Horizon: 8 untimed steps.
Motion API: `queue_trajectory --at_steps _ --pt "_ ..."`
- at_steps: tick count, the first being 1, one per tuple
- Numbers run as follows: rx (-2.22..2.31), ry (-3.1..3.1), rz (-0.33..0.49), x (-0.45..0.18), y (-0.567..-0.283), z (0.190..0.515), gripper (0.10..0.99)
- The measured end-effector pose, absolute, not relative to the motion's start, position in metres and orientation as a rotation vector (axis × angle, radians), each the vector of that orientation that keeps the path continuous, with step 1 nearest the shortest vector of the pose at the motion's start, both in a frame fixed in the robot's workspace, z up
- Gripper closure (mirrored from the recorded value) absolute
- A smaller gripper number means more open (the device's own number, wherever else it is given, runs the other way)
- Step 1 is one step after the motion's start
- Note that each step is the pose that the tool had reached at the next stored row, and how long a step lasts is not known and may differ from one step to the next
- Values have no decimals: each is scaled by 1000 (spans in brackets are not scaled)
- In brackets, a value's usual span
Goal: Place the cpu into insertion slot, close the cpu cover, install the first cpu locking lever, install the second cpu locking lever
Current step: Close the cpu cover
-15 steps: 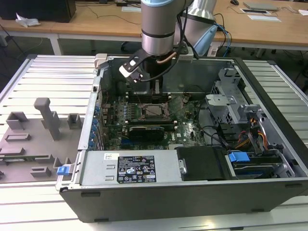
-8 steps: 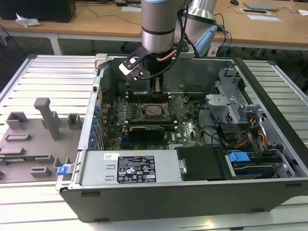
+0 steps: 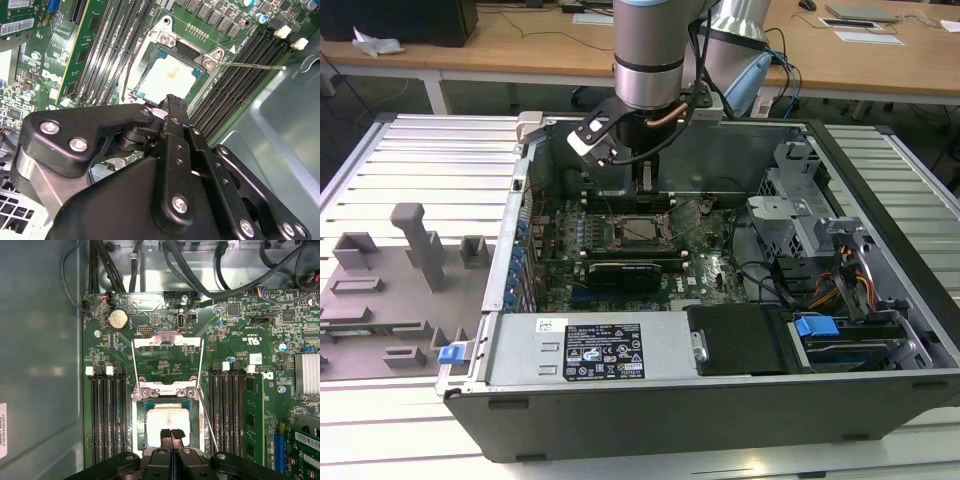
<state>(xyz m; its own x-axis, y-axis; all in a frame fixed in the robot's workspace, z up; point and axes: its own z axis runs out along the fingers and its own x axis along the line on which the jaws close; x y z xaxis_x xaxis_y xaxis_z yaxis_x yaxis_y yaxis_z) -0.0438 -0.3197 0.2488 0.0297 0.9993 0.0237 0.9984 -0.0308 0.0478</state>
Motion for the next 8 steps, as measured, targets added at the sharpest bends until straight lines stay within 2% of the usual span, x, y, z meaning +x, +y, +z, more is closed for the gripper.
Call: queue_trajectory --at_steps 8 --pt "2241 2174 78 -44 -320 250 980"
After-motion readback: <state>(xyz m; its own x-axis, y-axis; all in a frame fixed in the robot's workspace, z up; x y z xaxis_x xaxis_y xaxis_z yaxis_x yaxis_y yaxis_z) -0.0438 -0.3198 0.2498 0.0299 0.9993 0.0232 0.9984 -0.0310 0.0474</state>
